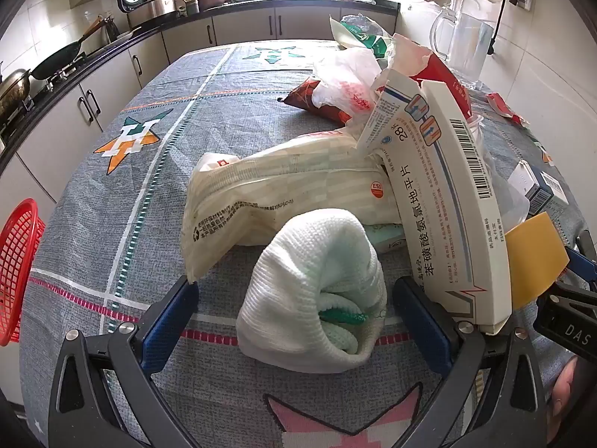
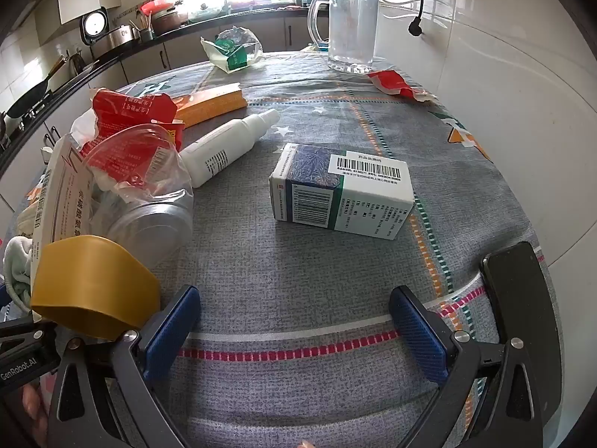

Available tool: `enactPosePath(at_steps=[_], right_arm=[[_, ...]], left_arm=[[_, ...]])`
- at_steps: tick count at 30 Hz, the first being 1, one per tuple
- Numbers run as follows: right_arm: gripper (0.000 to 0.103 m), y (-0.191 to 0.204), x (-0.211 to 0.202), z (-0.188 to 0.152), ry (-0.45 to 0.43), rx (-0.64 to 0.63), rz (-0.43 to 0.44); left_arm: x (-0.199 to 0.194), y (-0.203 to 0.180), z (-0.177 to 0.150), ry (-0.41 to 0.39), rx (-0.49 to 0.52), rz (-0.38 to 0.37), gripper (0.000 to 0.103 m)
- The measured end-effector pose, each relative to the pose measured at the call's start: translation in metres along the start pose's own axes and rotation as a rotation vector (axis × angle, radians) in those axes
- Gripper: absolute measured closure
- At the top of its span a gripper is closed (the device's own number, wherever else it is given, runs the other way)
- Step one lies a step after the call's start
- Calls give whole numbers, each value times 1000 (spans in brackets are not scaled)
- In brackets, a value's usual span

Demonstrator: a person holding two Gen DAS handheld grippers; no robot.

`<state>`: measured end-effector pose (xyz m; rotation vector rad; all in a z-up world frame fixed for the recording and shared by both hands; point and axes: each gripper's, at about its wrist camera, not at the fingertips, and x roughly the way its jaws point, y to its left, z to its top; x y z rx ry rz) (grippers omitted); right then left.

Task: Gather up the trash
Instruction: 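Move both tools toward the cluttered items on the table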

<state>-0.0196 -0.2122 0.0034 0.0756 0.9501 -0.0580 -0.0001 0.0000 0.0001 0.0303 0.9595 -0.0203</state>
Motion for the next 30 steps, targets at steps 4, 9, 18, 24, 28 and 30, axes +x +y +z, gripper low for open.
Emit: enactPosePath(at_steps=[4,9,18,24,28,30], right_arm=[[0,0,0,0,-4,-1,0],[0,0,0,1,5,-7,5],[0,11,-44,-32,-32,-55,68],[0,24,-99,-66,-154,-69,136],[1,31,-129,-94,-258,-49,126],[4,35,-142,-106,-297,-51,132]], left_arm=[[-5,2,-7,5,-3,0,0],[-34,15,-31,-21,-37,-9,0],[-97,38,-85,-169,-44,4,0],[-130,45,-110,-260,-64,40,0],[-145,50,-126,-292,-81,76,0],[-150,54,-132,-298,-96,77,0]])
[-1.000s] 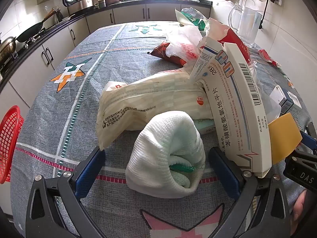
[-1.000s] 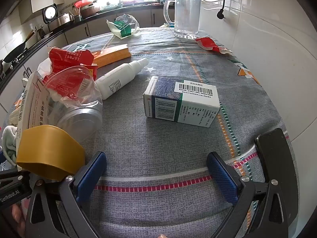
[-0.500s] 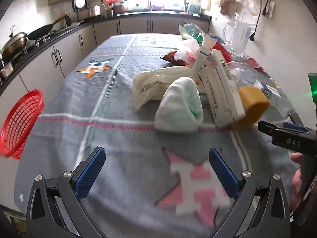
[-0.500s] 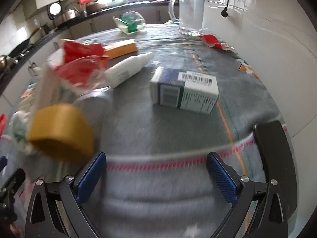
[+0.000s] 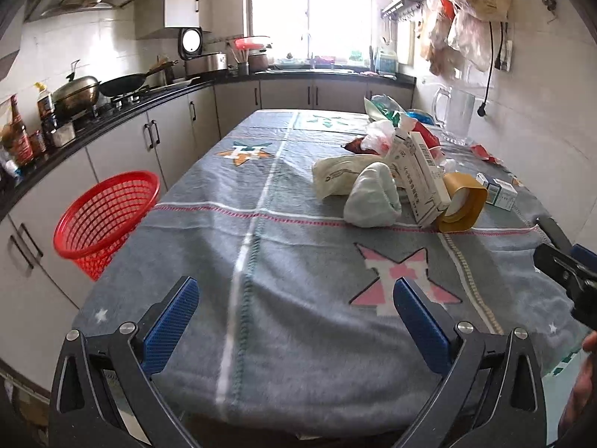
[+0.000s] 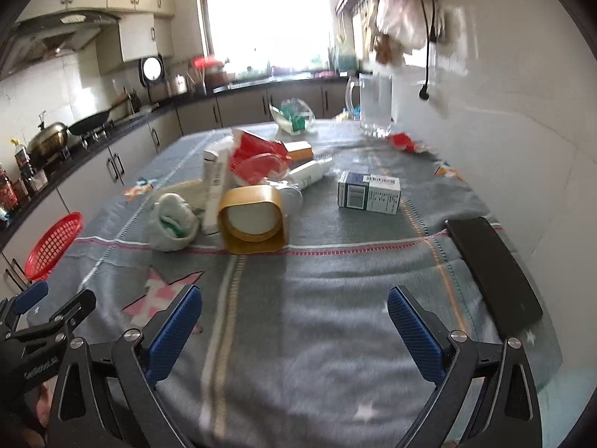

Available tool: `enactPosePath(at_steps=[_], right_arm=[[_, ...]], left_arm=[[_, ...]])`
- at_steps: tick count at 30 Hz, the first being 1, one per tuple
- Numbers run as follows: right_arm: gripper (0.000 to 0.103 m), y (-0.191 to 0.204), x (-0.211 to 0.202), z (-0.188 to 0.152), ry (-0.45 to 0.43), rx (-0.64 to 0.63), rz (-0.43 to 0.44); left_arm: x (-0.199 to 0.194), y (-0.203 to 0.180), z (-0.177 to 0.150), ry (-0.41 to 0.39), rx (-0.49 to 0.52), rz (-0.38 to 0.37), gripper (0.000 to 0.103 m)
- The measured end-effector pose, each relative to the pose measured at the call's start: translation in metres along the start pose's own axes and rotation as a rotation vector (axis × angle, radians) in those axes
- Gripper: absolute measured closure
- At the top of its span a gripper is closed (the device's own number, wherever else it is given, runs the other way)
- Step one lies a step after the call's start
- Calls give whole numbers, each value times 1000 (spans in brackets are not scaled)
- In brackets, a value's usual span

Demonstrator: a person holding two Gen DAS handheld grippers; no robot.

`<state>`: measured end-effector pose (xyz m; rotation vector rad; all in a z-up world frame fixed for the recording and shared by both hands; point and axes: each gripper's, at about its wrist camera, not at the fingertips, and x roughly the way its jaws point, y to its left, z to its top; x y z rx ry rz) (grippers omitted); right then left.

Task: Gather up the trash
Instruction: 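Move both tools toward the cluttered items on the table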

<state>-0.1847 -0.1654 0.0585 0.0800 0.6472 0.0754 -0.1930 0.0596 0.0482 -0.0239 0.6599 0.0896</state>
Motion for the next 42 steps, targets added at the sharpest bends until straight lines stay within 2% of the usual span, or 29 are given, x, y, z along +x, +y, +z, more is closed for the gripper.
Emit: enactPosePath(at_steps=[5,12,42], right_arm=[[6,2,-9,-1,-29,-18,7],[8,6,-2,-6,0,-24,22],[8,10,7,-11,48,-42,36]], left_arm=[[-1,9,-3,6,-25,10,0],[5,7,-7,31,-9,7,0],[8,7,-11,40,-4,-1,0]])
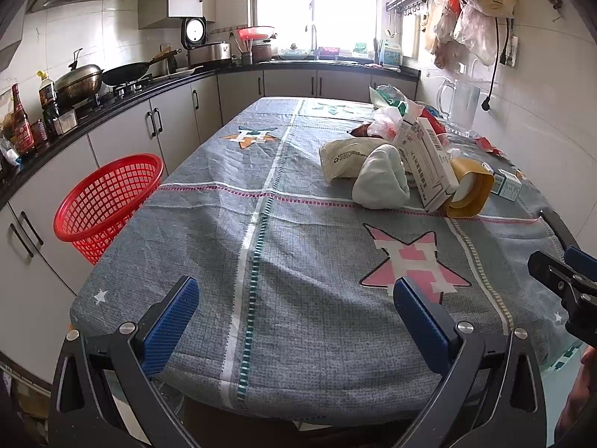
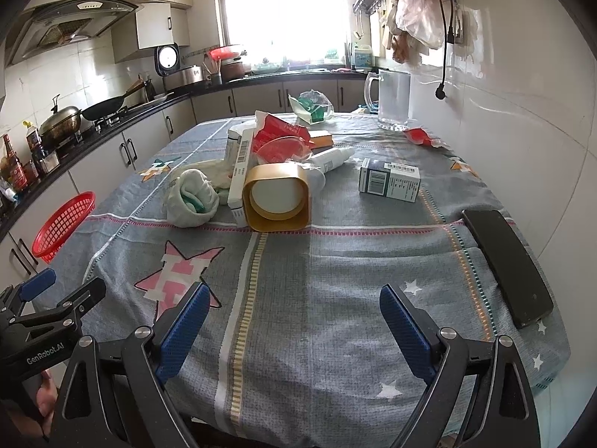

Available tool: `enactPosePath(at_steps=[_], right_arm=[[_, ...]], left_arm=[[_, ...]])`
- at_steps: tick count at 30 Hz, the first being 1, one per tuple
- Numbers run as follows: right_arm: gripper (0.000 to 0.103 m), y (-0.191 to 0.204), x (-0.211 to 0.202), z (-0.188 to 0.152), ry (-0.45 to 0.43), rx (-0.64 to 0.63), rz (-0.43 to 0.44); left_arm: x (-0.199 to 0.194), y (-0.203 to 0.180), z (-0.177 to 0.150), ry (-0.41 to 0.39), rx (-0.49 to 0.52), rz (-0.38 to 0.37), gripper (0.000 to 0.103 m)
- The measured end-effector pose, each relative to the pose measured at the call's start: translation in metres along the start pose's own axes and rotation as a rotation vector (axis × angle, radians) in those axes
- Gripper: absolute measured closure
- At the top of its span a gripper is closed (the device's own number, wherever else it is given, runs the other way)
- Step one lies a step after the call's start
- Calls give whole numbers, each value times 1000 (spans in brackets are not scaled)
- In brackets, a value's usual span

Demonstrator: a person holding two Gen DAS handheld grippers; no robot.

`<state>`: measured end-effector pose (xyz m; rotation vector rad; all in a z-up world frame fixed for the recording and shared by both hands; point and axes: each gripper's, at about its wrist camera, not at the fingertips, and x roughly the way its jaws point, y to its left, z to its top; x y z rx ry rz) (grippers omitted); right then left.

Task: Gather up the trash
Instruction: 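Move both tools toward the cluttered items on the table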

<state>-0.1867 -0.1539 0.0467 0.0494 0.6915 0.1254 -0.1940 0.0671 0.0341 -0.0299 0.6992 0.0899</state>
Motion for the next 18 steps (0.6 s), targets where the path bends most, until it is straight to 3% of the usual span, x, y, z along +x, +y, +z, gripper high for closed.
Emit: enactPosePath(at_steps=[18], right_arm=[[8,2,8,-2,32,-6,4]], left_arm=[[6,1,-3,18,-6,-9,0]])
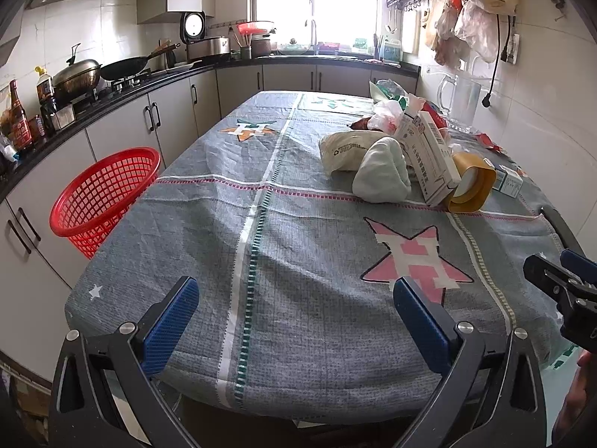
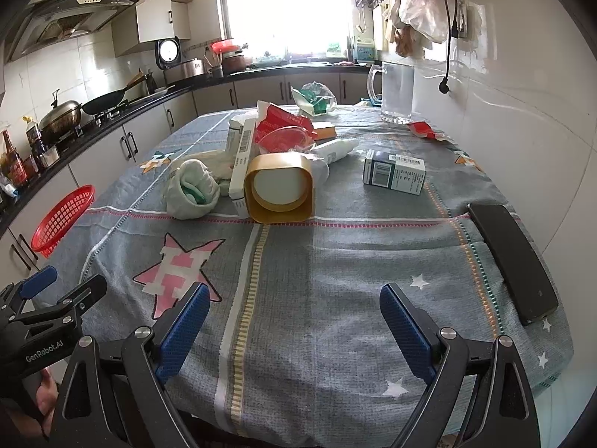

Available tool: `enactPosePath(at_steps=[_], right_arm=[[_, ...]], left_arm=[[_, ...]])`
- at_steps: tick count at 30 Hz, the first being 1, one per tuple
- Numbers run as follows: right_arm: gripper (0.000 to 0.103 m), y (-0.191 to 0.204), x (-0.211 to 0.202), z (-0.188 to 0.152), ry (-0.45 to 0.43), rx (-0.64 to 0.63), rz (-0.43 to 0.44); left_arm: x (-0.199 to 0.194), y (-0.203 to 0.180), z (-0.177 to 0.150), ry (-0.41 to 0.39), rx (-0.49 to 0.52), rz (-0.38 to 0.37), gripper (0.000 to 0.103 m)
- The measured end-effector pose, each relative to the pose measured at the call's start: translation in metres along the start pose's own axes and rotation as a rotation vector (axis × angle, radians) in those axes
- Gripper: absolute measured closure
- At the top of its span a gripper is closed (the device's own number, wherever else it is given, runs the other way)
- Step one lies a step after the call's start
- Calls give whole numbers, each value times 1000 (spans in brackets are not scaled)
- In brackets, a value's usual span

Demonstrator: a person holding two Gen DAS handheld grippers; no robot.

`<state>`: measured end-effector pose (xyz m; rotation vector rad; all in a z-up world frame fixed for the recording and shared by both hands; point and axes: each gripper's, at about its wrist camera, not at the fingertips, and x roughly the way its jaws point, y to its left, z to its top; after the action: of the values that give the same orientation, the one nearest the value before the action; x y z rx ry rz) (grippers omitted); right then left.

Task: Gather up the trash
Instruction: 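Move both tools toward the cluttered items on the table, then grasp the white knitted sock with the left tool while the right tool grasps the white medicine box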

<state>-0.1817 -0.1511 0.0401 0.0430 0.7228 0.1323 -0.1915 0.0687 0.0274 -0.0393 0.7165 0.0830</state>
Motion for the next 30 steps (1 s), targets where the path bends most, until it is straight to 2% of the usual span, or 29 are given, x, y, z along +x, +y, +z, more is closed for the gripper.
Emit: enactPosePath(at_steps=[11,17,19,23,26,28,30], right_arm=[[8,2,3,-2,13,-9,-7],[9,-3,4,4,8,-12,3],[13,-9,4,9,6,1,22],[29,-27,9,26,33,47,83],[32,-39,11,37,38,75,112],[36,-43,12,44,37,86,127],[47,-47,15,52,45,102,164]], left_arm=[[3,-1,-1,6,8,-7,0],[8,-4,11,6,34,-27,0],[16,-6,19,32,44,-62,0],[38,-11,39,90,40,-155,0],[52,-19,54,86,54,-170,1],[60,-26,62,91,60,-187,7],[70,-33,71,97,65,-203,15]])
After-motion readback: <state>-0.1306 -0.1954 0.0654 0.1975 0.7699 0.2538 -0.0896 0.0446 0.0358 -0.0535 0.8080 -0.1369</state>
